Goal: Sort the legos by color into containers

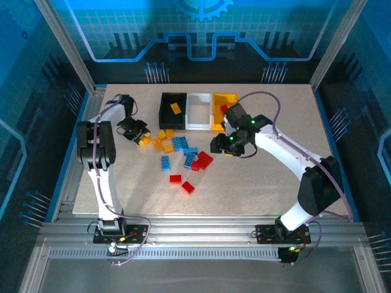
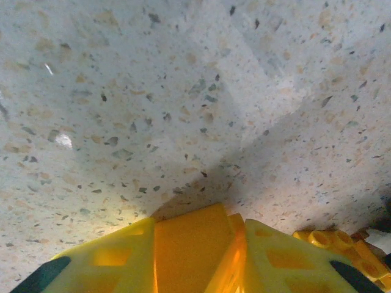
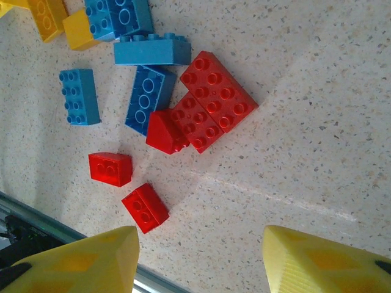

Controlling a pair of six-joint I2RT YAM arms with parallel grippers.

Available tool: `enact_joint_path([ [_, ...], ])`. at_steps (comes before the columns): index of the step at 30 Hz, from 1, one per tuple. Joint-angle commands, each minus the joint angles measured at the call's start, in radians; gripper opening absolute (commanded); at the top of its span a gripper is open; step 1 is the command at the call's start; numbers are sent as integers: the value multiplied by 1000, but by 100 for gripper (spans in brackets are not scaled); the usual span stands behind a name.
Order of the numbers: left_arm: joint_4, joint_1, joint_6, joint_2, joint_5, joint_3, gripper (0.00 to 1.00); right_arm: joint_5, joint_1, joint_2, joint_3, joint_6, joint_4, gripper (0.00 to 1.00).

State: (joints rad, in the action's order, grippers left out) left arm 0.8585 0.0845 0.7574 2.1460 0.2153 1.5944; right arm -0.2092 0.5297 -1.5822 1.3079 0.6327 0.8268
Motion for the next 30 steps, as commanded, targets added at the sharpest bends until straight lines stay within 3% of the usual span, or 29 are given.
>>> enact_joint_path([
  [1,-5,3,-25,-18,33,-3,33,8,19,7,7,15,-9,57],
  [13,35,4,-47,-174,80,-18,36,-2,30,-11,25,-1,-19,57],
  [19,-5,-2,17,-225,154,27,37,1,28,6,4,-5,-22,57],
  [24,-65,-58,87,-169,197,141,38,3,27,21,-2,-10,-19,57],
  [30,-57,-126,106,8,200,374,39,16,26,60,-17,-3,-5,57],
])
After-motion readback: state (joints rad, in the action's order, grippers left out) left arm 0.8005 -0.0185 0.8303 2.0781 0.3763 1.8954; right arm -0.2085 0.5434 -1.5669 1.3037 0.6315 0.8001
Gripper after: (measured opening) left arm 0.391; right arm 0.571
